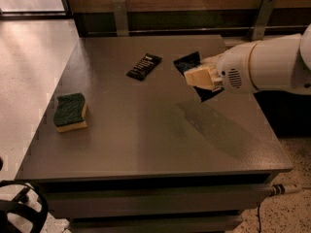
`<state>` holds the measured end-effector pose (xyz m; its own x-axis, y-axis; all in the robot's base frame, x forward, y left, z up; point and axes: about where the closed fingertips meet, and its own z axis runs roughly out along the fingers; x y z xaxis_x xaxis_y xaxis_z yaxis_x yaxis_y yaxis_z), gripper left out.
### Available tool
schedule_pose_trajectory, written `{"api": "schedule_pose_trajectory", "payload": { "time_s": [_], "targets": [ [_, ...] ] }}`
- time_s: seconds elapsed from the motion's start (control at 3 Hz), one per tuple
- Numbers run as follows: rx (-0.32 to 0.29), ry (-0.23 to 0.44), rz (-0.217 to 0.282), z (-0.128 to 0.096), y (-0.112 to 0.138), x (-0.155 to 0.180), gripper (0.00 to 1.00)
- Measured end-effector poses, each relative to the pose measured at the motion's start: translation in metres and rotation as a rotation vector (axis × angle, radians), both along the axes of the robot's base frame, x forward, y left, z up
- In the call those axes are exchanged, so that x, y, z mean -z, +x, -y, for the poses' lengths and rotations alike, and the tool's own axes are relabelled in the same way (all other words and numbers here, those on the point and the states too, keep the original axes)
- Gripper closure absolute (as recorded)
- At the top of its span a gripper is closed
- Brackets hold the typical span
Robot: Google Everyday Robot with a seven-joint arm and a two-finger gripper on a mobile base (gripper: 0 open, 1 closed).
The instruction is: Move rxbar blueberry near sponge
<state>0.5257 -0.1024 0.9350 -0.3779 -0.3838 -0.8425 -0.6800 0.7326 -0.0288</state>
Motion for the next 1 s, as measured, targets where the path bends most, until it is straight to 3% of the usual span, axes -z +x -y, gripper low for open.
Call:
{"api": "schedule_pose_trajectory", "payload": {
  "time_s": [0.67,1.0],
  "targets": [
    [-0.025,-0.017,-0.009,-0.009,0.005,0.001,1.00],
    [-0.096,-0.028,-0.018,-0.047,0.012,0.013,1.00]
  ]
}}
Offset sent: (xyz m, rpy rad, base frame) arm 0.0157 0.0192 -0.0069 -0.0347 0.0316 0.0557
